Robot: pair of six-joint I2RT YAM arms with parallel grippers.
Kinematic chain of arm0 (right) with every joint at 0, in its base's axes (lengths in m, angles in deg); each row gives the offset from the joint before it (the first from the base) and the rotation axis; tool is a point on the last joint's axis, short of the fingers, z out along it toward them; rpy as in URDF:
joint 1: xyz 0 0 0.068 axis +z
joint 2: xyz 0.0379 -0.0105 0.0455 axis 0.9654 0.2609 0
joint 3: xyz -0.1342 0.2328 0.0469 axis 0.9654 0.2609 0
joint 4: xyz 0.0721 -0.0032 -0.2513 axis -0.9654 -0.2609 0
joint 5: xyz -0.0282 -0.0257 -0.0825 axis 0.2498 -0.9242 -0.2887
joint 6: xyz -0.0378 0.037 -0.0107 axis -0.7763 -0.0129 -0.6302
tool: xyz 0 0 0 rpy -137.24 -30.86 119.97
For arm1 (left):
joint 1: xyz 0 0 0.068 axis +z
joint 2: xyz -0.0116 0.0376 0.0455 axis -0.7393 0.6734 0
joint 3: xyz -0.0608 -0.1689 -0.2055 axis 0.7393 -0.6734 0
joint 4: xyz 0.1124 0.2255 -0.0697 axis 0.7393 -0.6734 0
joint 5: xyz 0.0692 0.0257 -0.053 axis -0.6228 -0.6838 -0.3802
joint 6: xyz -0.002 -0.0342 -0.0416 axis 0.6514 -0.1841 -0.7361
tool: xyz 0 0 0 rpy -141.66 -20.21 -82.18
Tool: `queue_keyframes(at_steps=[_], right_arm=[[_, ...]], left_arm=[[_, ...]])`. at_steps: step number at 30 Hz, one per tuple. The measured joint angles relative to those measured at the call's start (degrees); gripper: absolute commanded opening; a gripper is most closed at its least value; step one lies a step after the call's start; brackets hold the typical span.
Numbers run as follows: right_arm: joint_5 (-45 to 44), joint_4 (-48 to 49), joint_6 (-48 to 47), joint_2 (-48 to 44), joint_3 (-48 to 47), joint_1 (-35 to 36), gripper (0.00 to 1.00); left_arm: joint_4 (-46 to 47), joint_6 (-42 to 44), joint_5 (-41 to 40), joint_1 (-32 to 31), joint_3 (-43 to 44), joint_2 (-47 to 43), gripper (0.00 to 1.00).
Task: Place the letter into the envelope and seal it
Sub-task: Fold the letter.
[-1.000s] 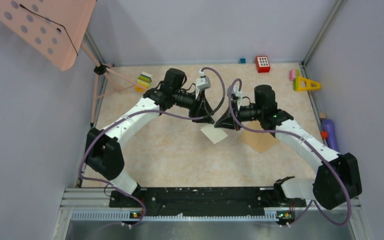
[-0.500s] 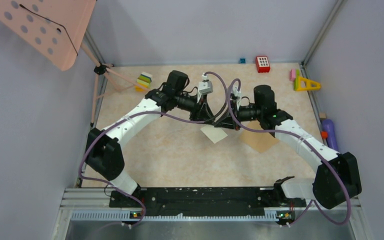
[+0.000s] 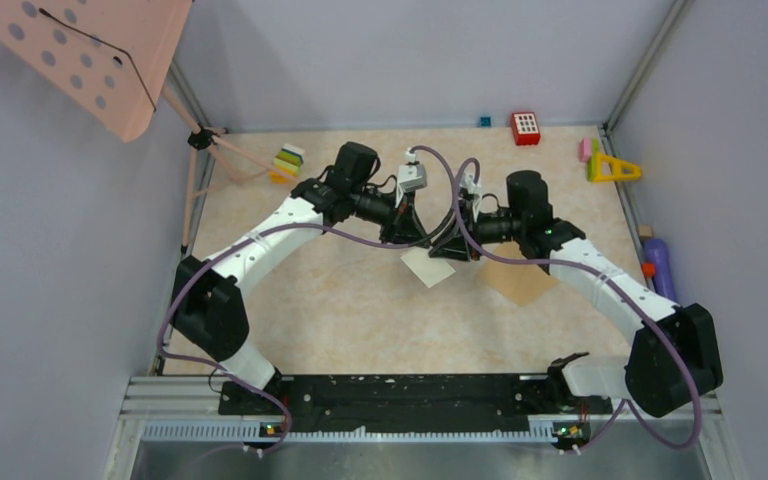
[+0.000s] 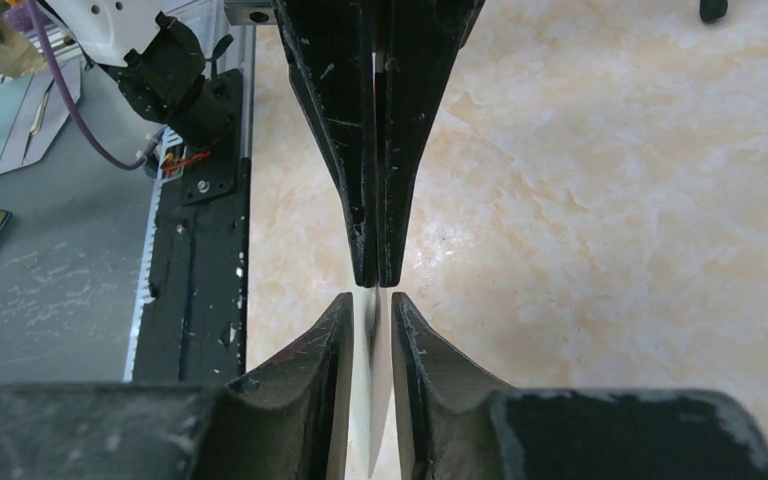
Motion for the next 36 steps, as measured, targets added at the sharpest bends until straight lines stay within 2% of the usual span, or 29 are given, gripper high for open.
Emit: queue_keyframes(at_steps=[3, 6, 9, 12, 14, 15, 16, 17, 18, 22, 23, 26, 29, 31, 32, 34, 36], right_arm=[[0.0, -1.6, -1.25, 0.55, -0.42, 0.0, 0.4], [0.02, -2.97, -2.47, 1.36, -0.74, 0.0, 0.41], [0.04, -4.79, -3.72, 1.95, -0.79, 0.0, 0.3], [0.07, -7.02, -5.18, 2.62, -1.49, 0.0, 0.0], [0.09, -8.11, -6.14, 2.73, -1.88, 0.0, 0.0], [0.07, -8.44, -6.38, 2.73, -1.95, 0.0, 0.06], [0.04, -8.85, -6.58, 2.73, -2.19, 0.0, 0.2], [0.04, -9.05, -6.71, 2.73, -2.27, 0.0, 0.38], [0.07, -9.33, -6.95, 2.73, -2.32, 0.0, 0.45], [0.04, -11.37, -7.98, 2.73, -2.69, 0.0, 0.47], [0.04, -12.07, -8.44, 2.73, -2.8, 0.0, 0.4], [0.0, -14.4, -10.34, 2.73, -2.99, 0.0, 0.0], [-0.39, -16.46, -11.8, 2.73, -3.02, 0.0, 0.0], [-0.46, -16.94, -12.15, 2.73, -3.02, 0.0, 0.33], [-0.46, -17.07, -12.04, 2.73, -3.02, 0.0, 0.44], [-0.42, -17.66, -12.22, 2.73, -3.02, 0.0, 0.49], [-0.42, -18.25, -12.63, 2.71, -3.04, 0.02, 0.48]], left_arm=[[0.0, -0.02, -0.35, 0.0, 0.0, 0.0, 0.0], [0.02, -0.04, -0.81, 0.04, 0.0, 0.0, 0.0], [0.02, -0.04, -1.09, 0.2, 0.0, 0.0, 0.0], [0.07, -0.11, -1.11, 0.48, 0.0, 0.0, 0.0], [0.11, -0.39, -1.05, 0.83, 0.0, 0.0, 0.0], [0.11, -0.63, -0.87, 1.01, 0.0, 0.0, 0.0], [0.13, -0.74, -0.76, 1.07, 0.0, 0.0, 0.0], [0.24, -0.9, -0.66, 1.09, 0.0, 0.0, 0.0], [0.39, -0.92, -0.66, 1.2, 0.0, -0.07, 0.0], [0.68, -1.01, -0.7, 1.79, -0.02, -0.39, 0.0], [0.7, -1.07, -0.68, 1.97, -0.02, -0.5, 0.0], [0.85, -1.16, -0.66, 2.51, -0.02, -0.9, 0.0], [0.9, -1.4, -0.11, 2.82, -0.02, -1.16, 0.0], [0.87, -1.6, 0.2, 2.8, -0.07, -1.25, 0.0], [0.87, -1.73, 0.24, 2.78, -0.07, -1.25, 0.0], [1.03, -1.86, 0.2, 2.84, -0.07, -1.31, 0.0], [1.18, -1.99, 0.2, 2.95, -0.07, -1.42, 0.0]])
